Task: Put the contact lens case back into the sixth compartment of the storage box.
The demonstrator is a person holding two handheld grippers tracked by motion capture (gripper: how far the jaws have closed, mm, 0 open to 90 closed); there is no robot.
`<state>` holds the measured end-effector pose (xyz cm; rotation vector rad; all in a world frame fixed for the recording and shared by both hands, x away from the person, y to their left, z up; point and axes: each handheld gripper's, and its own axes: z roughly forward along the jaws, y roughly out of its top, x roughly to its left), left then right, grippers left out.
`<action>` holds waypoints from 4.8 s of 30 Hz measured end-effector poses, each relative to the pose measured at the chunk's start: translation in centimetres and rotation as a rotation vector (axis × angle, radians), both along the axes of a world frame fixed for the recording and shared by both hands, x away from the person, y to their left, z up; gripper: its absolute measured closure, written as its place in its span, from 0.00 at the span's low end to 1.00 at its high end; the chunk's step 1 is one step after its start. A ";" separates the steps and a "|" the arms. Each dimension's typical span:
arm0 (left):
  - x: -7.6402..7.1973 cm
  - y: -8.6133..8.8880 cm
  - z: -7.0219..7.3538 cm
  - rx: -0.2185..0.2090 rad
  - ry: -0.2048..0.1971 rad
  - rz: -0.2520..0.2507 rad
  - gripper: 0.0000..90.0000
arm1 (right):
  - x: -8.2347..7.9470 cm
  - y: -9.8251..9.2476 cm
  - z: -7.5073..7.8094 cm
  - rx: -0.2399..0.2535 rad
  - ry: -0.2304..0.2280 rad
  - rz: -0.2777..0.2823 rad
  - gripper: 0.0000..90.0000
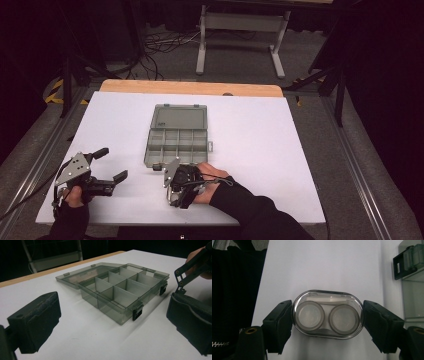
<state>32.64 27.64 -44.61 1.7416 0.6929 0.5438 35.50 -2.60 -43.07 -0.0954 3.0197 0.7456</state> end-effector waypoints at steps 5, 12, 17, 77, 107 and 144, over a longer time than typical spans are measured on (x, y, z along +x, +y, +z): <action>0.0 0.0 0.0 -0.001 0.001 0.000 0.00 | 0.1 -0.3 0.5 0.022 -0.003 -0.003 0.30; 0.0 0.0 0.0 -0.001 0.000 -0.001 0.00 | 0.2 -0.7 1.3 0.066 -0.017 0.000 0.30; 0.0 0.0 0.0 -0.001 0.001 -0.001 0.00 | 0.2 -1.0 1.8 0.093 -0.033 -0.005 0.30; 0.1 0.2 0.1 0.012 -0.011 0.000 0.00 | 4.8 -0.4 7.1 0.164 -0.175 -0.053 0.30; 0.1 0.3 0.1 0.010 -0.012 0.001 0.00 | 8.1 1.0 6.0 0.132 -0.189 -0.081 0.30; 0.2 0.3 0.1 0.013 -0.015 -0.004 0.00 | 10.0 1.4 4.1 0.067 -0.161 -0.096 0.30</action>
